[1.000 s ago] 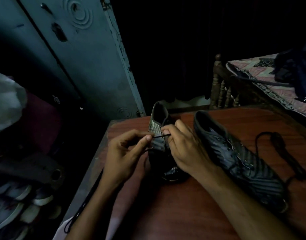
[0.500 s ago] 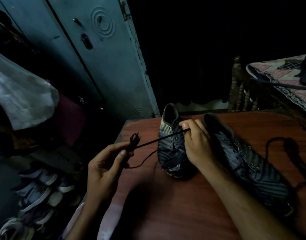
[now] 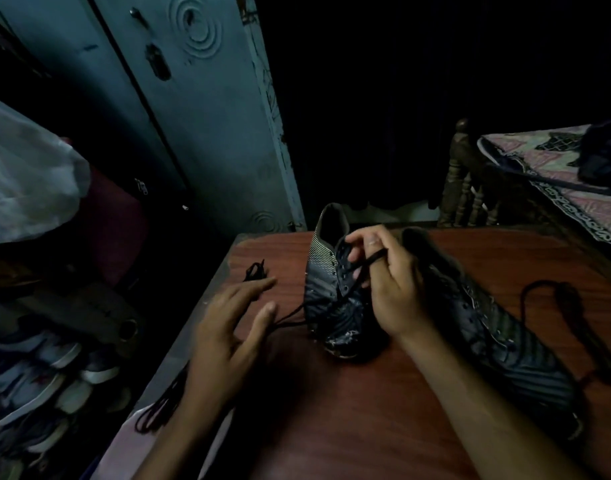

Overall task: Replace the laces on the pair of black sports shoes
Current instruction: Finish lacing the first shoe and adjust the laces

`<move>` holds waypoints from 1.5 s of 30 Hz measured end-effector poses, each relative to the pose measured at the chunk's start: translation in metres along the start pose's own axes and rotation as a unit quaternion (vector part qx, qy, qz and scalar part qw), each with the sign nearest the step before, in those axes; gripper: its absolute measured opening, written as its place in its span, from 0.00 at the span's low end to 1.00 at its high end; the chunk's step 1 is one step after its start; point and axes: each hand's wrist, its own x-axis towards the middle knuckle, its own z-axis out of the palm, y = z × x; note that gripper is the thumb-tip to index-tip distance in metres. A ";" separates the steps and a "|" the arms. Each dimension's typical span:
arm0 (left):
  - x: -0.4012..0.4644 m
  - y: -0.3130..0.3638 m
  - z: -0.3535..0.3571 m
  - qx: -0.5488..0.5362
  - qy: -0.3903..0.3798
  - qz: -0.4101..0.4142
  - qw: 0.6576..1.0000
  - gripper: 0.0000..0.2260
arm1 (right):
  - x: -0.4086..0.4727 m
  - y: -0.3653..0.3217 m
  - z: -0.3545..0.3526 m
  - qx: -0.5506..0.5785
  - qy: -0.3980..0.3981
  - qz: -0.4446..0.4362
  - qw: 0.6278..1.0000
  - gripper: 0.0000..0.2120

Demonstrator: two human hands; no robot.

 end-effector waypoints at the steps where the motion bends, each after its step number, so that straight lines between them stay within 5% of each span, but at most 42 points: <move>1: 0.003 0.011 0.006 -0.024 -0.014 0.010 1.000 0.16 | -0.003 -0.002 0.000 -0.020 -0.023 -0.018 0.999 0.15; 5: 0.017 0.046 0.035 -0.079 -0.066 0.057 0.993 0.12 | -0.008 -0.002 0.001 -0.088 -0.105 -0.074 0.988 0.14; 11: 0.032 0.036 0.047 -0.142 -0.075 0.006 0.987 0.00 | -0.007 0.000 0.002 -0.121 -0.099 -0.080 0.984 0.11; 15: 0.038 0.020 0.048 -0.243 -0.034 -0.054 0.968 0.05 | -0.001 0.001 -0.008 -0.176 -0.168 0.001 0.970 0.07; 21: 0.024 0.005 0.069 -0.272 -0.038 -0.125 0.953 0.07 | 0.003 -0.001 -0.030 -0.354 -0.333 0.080 0.871 0.10; 28: 0.016 0.001 0.071 -0.188 0.009 -0.055 0.981 0.08 | 0.010 -0.001 -0.040 -0.309 -0.225 0.147 0.912 0.11; 31: 0.017 0.004 0.066 -0.181 0.062 -0.042 0.981 0.07 | 0.008 0.004 -0.032 -0.393 -0.179 0.060 0.900 0.12; 34: 0.020 0.007 0.061 -0.222 0.076 -0.056 0.970 0.06 | 0.006 -0.002 -0.023 -0.343 -0.122 -0.037 0.931 0.08; 39: 0.032 0.025 0.040 -0.240 -0.068 -0.002 0.968 0.03 | -0.003 -0.009 -0.011 -0.223 -0.218 -0.026 0.950 0.19; 45: 0.052 0.035 0.013 -0.213 -0.162 0.005 0.964 0.03 | -0.003 0.001 -0.013 -0.258 -0.142 -0.034 0.955 0.06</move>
